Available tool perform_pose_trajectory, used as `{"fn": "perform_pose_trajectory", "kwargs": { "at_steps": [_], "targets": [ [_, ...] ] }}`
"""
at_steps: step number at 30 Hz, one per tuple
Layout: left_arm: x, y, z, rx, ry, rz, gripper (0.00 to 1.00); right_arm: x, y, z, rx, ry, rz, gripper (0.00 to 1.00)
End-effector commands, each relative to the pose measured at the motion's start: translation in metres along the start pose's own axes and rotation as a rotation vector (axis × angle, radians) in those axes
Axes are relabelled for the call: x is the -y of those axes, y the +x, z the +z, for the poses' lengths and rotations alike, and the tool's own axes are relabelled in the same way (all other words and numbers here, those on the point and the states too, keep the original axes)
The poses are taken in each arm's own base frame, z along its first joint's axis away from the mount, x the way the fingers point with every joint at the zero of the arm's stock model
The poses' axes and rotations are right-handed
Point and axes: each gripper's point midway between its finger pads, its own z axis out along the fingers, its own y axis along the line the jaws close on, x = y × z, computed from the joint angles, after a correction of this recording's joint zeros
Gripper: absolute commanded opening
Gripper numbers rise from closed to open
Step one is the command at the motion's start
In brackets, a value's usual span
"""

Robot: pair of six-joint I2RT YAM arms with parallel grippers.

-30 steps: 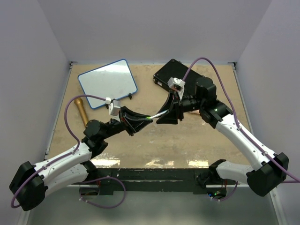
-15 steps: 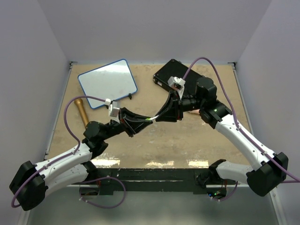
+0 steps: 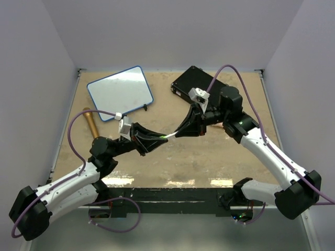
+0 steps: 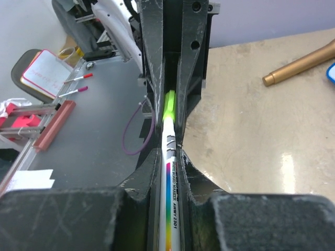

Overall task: Write a sentence on the whiteboard
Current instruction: Open the whiteboard marker from the whiteboard marker, then place the pen cap at the center of the board.

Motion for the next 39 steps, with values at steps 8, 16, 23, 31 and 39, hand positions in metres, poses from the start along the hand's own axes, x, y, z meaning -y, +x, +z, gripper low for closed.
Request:
{"fn": "perform_pose_trajectory", "kwargs": {
  "at_steps": [8, 16, 23, 31, 39],
  "targets": [
    [-0.029, -0.007, -0.047, -0.116, -0.136, 0.152, 0.0, 0.004, -0.009, -0.042, 0.039, -0.022, -0.206, 0.0],
    [-0.104, 0.06, -0.071, -0.169, -0.517, -0.224, 0.0, 0.1, -0.005, -0.099, 0.065, 0.492, -0.233, 0.0],
    [-0.145, 0.114, -0.03, -0.264, -0.578, -0.333, 0.0, 0.105, 0.003, -0.121, 0.068, 0.543, -0.217, 0.0],
    [-0.217, 0.155, 0.019, -0.296, -0.658, -0.356, 0.0, 0.102, 0.005, -0.131, 0.071, 0.569, -0.226, 0.0],
    [-0.281, 0.195, 0.045, -0.353, -0.812, -0.411, 0.03, 0.105, 0.003, -0.146, 0.08, 0.614, -0.222, 0.0]
  ]
}}
